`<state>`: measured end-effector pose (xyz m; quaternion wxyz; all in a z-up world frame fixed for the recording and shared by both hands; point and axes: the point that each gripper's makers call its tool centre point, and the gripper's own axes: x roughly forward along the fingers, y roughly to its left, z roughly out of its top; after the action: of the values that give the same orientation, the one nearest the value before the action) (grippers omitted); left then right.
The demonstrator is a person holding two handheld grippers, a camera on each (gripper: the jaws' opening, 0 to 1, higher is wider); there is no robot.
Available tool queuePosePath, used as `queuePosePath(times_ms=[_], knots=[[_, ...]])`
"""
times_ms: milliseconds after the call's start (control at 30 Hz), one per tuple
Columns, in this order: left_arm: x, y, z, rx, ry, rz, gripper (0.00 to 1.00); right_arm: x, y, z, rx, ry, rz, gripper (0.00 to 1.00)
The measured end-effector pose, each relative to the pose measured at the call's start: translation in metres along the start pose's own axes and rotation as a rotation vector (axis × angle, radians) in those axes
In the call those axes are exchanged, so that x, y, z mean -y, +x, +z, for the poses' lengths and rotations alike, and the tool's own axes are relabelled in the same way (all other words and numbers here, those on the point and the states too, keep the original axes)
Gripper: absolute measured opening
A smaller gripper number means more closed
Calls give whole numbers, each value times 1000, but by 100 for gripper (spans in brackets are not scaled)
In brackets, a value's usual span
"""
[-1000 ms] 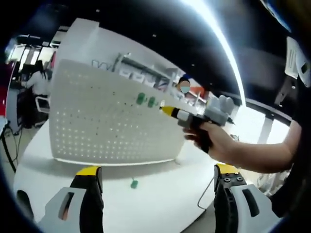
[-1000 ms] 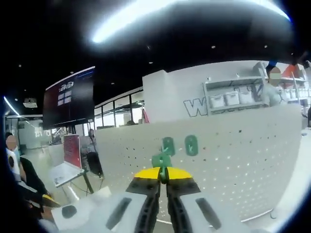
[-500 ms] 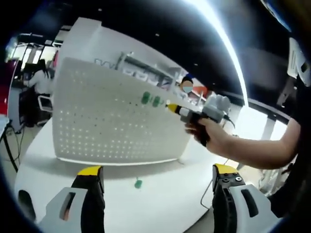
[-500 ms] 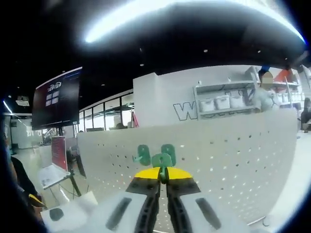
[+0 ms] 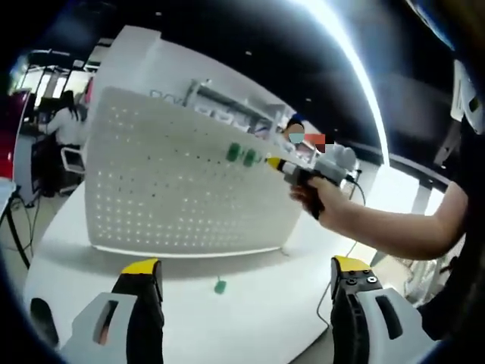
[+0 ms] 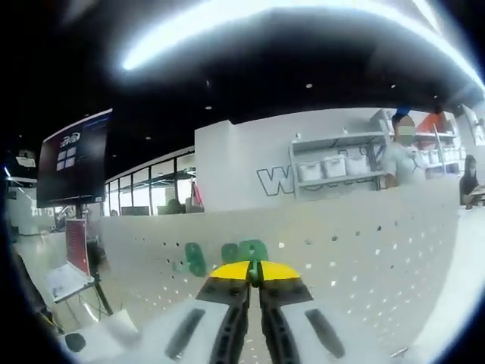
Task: Insert the hook assembly into the mounting plate slot until the hook locks in place.
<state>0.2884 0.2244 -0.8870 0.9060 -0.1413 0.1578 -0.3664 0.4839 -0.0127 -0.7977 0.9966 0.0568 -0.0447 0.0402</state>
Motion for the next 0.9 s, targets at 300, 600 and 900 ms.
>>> queuePosePath(times_ms=[300, 600, 900], knots=[[-10, -4, -4, -11, -15, 14, 93, 11, 5, -2, 11, -5, -47, 1], [-24, -10, -7, -20, -26, 43, 92, 21, 11, -2, 37, 21, -78, 1], [-24, -6, -7, -16, -39, 37, 92, 17, 11, -1, 66, -5, -91, 1]])
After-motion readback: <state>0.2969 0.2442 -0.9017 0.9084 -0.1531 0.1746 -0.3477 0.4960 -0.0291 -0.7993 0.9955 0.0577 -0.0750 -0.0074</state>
